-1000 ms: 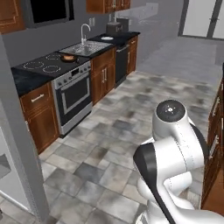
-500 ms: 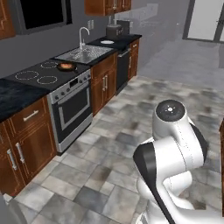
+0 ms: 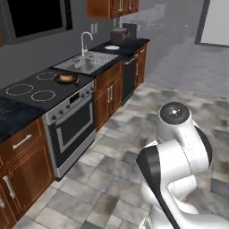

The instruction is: Place the cold items (peach and tangerine) from the fridge in one tupperware on the dining counter. Place the warm items (hot dog and kebab skewer) in the stove area in another tupperware.

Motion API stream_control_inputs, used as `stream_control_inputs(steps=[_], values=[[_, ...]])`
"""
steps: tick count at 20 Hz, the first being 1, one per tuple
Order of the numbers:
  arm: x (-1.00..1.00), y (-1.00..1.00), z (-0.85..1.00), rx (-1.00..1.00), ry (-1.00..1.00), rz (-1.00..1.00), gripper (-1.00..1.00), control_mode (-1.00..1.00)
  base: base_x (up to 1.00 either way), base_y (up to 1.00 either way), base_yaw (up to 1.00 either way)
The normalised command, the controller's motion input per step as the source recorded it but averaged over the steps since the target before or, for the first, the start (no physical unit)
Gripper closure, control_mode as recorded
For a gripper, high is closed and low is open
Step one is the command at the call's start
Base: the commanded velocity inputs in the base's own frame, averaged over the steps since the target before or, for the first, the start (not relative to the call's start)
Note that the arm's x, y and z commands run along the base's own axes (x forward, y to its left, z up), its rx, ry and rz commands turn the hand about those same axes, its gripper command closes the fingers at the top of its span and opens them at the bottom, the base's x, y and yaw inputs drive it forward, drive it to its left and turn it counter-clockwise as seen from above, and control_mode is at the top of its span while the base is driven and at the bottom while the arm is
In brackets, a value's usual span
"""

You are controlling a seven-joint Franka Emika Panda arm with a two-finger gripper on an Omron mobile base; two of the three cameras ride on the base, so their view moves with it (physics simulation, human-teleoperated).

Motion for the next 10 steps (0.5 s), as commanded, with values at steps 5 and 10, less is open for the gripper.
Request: stream_control_inputs(steps=[5, 10], values=[[0.0, 0.0, 0.0, 0.0, 0.0, 0.0, -1.0, 1.0, 1.0, 0.0, 0.14], [0.0, 0.0, 0.0, 0.0, 0.0, 0.0, -1.0, 1.0, 1.0, -0.04, 0.29]])
